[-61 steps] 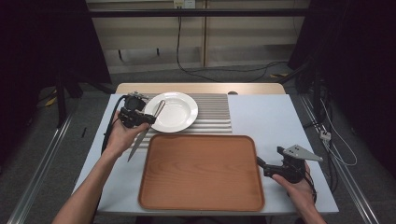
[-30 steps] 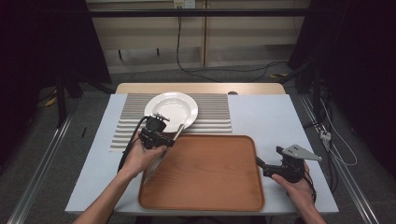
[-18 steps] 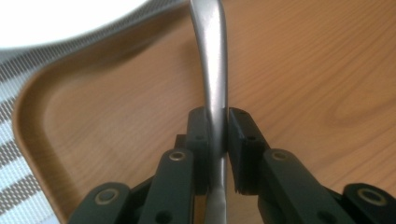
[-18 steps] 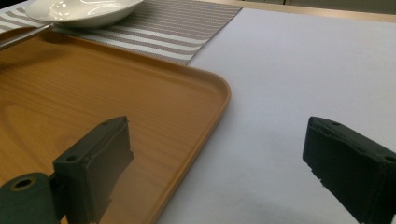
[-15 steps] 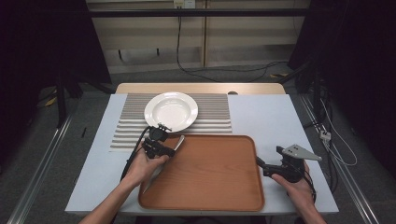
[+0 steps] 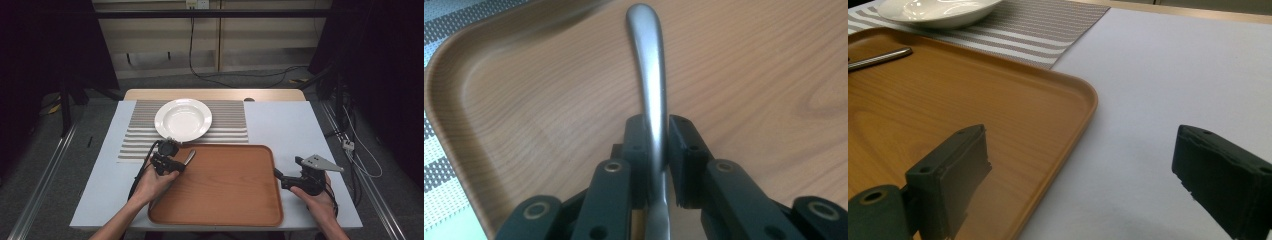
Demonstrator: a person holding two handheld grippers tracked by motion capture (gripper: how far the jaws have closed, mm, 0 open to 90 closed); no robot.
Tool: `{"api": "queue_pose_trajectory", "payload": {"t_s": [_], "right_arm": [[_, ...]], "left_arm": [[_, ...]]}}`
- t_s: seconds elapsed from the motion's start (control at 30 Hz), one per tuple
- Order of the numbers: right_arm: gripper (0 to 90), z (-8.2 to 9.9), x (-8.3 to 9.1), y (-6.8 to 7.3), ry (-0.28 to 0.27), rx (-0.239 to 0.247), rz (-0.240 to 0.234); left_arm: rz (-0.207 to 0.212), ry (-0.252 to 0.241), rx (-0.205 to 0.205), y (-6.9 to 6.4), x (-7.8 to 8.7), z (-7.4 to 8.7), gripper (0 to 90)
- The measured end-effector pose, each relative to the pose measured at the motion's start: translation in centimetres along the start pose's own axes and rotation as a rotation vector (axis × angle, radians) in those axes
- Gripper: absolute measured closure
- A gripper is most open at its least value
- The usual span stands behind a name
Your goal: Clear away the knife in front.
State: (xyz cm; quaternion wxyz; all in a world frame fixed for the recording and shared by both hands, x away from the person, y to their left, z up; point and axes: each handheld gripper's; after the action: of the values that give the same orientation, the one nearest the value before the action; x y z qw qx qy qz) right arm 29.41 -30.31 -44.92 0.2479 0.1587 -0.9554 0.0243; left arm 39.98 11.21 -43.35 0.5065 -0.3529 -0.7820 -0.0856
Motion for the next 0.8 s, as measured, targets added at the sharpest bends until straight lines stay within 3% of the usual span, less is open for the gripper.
{"api": "queue_pose_trajectory", "payload": {"t_s": [0.3,0.43,0.5,0.53,0.6,0.63,0.8], "right_arm": [[7.7,0.0,0.2,0.1,-0.003,0.008,0.005],[7.6,0.0,0.2,0.1,-0.002,0.004,0.005],[7.6,0.0,0.1,0.1,-0.002,0.003,0.005],[7.6,0.0,0.1,0.1,-0.002,0.003,0.005],[7.6,0.0,0.1,0.0,-0.001,0.004,0.005],[7.6,0.0,0.1,0.0,-0.002,0.002,0.005],[7.6,0.0,0.2,0.0,-0.004,0.004,0.004]], "left_arm": [[0.045,-0.039,-0.038,0.5,0.0,0.3,66.3],[0.035,-0.064,-0.065,0.6,0.1,0.4,52.9],[0.013,-0.077,-0.085,0.6,0.3,0.4,39.9],[0.014,-0.086,-0.094,0.6,0.3,0.4,39.9],[-0.013,-0.104,-0.118,0.5,0.4,0.3,29.8],[-0.005,-0.116,-0.117,0.5,0.5,0.3,25.2],[0.004,-0.172,-0.130,0.1,1.2,0.2,17.2]]}}
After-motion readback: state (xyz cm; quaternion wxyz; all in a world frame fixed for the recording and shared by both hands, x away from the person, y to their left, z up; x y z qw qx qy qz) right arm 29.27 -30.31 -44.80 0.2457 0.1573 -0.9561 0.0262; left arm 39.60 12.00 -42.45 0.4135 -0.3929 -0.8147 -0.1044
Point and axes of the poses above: each handheld gripper's, and its own axes: x roughly backward along the jaws, z roughly out of its underside, y roughly to its left, and after that the axes turned 4 degrees about z, right-handed
